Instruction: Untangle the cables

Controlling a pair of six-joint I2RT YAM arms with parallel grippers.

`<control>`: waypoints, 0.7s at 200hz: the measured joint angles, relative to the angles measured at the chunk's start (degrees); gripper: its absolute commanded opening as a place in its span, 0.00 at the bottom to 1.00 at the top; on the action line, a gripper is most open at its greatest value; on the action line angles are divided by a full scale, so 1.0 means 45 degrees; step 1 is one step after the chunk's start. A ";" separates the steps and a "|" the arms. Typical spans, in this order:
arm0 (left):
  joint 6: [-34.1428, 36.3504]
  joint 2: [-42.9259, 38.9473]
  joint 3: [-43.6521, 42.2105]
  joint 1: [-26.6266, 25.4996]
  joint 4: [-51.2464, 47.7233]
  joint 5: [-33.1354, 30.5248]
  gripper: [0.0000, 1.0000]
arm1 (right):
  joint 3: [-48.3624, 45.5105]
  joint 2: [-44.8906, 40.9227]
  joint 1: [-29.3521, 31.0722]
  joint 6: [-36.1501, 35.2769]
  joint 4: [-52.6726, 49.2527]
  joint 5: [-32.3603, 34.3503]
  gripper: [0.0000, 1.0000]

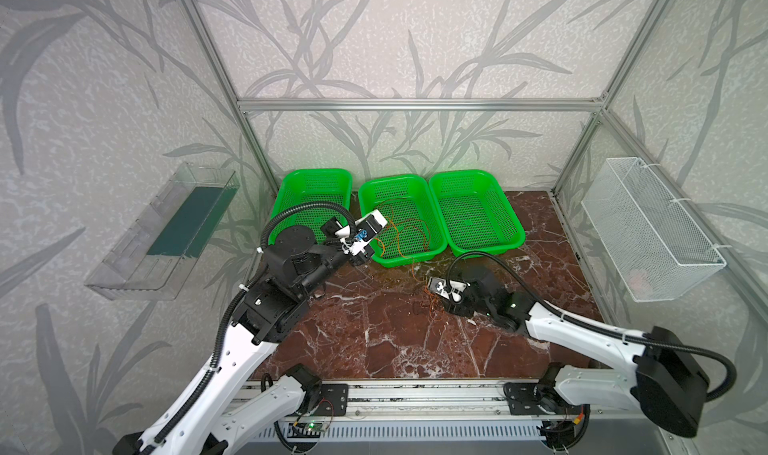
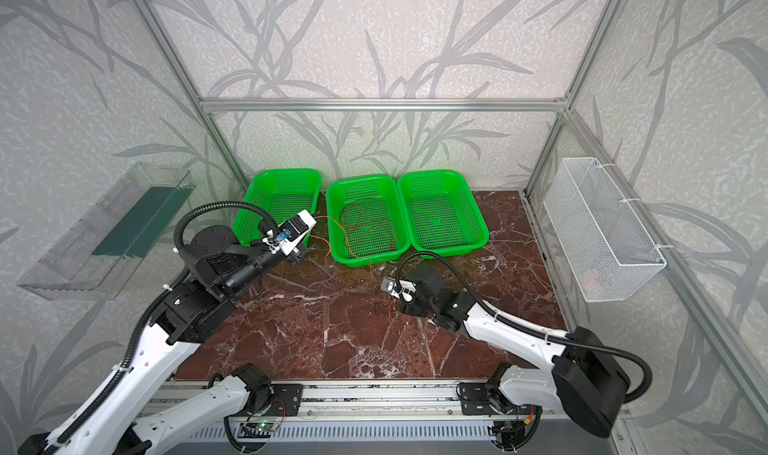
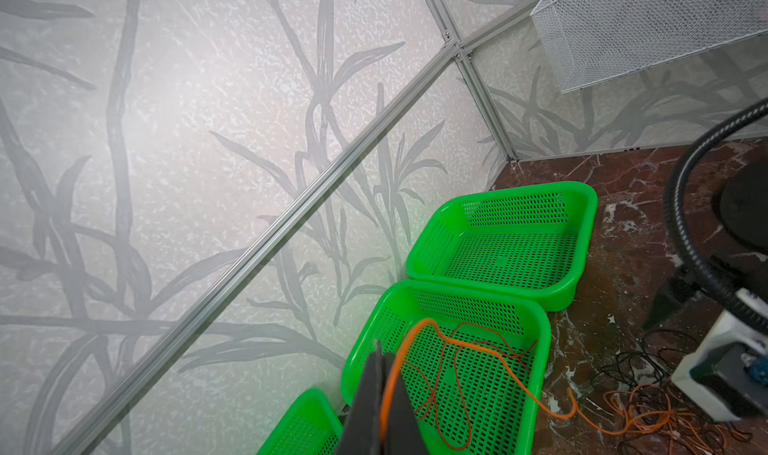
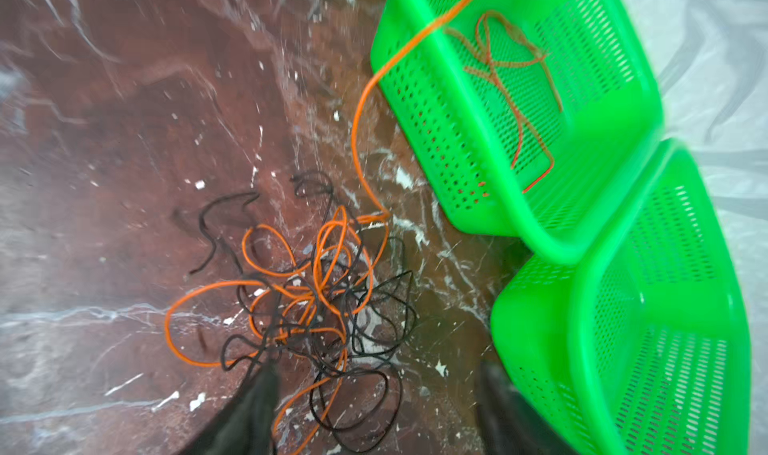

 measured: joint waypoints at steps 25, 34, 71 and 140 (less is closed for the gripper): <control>-0.0243 0.0068 -0.0015 0.0000 0.0005 0.0359 0.00 | -0.0078 -0.0578 -0.0588 0.0797 0.1069 -0.1224 0.90; -0.0296 0.0117 -0.0015 0.0000 0.0010 0.0491 0.00 | -0.0015 -0.0321 -0.0733 0.1030 0.1345 -0.1511 0.90; -0.0495 0.0369 -0.0015 0.0000 0.0015 0.0801 0.00 | 0.0568 0.1758 -0.0748 0.1676 0.2166 -0.2171 0.89; -0.0767 0.0301 -0.0015 0.0000 0.0034 0.0772 0.00 | 0.2229 0.5401 -0.0748 0.2084 0.3415 -0.2535 0.78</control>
